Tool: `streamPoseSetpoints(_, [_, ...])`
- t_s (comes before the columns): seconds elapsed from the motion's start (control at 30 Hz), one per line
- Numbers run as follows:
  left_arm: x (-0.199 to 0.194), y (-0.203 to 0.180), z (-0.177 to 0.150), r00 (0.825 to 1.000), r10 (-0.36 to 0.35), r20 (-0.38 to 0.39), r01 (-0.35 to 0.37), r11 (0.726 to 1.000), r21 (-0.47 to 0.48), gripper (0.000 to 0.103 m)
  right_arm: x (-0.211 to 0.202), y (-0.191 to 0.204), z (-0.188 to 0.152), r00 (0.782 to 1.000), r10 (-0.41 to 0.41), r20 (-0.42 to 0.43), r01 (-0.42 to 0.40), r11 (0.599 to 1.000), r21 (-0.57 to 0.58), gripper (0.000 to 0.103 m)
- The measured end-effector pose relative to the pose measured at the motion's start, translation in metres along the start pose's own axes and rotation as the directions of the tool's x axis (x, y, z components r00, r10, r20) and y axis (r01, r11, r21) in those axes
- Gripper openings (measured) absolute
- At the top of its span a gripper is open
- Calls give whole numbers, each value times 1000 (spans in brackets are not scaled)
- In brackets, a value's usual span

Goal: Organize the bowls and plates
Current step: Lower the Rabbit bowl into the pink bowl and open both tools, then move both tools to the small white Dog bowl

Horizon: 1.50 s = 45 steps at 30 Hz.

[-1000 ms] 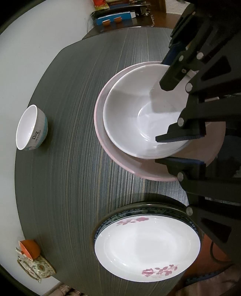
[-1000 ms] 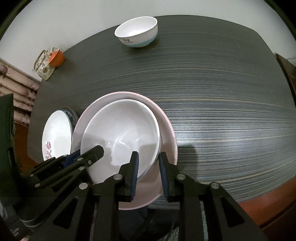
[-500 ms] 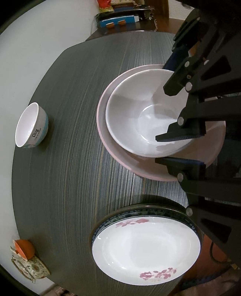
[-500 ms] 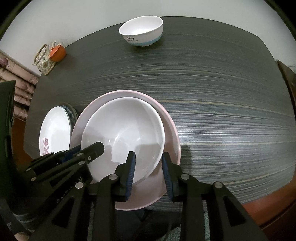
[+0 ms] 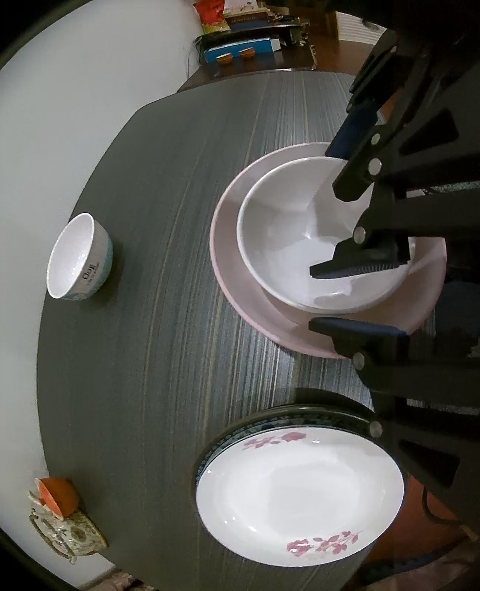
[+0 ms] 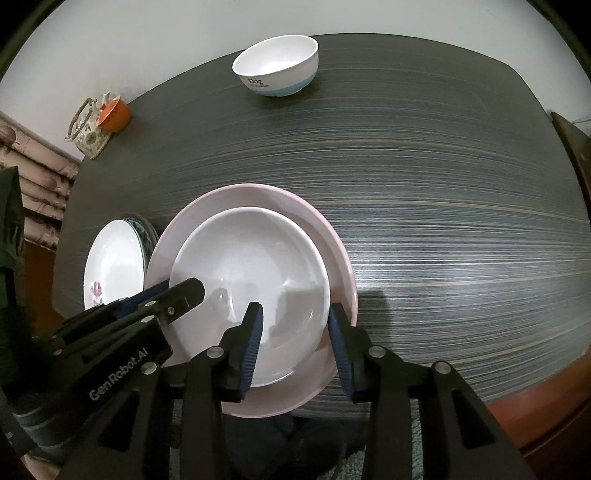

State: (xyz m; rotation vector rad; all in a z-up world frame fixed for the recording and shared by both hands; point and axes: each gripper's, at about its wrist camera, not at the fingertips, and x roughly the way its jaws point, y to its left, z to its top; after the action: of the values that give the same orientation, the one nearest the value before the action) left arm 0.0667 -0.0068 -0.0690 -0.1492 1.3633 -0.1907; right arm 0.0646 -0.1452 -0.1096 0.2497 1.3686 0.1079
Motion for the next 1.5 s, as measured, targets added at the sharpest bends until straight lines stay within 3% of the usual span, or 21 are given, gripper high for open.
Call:
streamPoseSetpoints(0.03, [-3, -1, 0, 1000, 14, 13, -14, 1000, 4, 33, -1, 0, 0, 1000, 6, 1, -6, 1000, 2, 35])
streamPoseSetpoints(0.23, [-16, 1, 0, 999, -17, 44, 16, 1000, 27, 43, -12, -6, 1, 999, 34, 25, -35, 999, 16, 37])
streamPoseSetpoints(0.53, [-33, -2, 9, 988, -37, 147, 32, 999, 36, 43, -33, -21, 11, 991, 67, 114, -72, 997, 33, 44])
streamPoseSetpoints(0.77, [-35, 2, 22, 972, 48, 231, -56, 998, 28, 43, -42, -34, 24, 977, 80, 199, -84, 996, 9, 44])
streamPoseSetpoints(1.1, [-23, 18, 59, 976, 42, 214, -45, 999, 6, 43, -52, -58, 58, 953, 113, 281, -120, 993, 9, 45])
streamPoseSetpoints(1.33, [-4, 25, 100, 976, 90, 200, -91, 996, -5, 43, -41, -73, 95, 959, 79, 273, -85, 996, 11, 45])
streamPoseSetpoints(1.5, [13, 33, 130, 979, 68, 191, -63, 997, -32, 43, -22, -81, 121, 957, 86, 276, -91, 996, 7, 45])
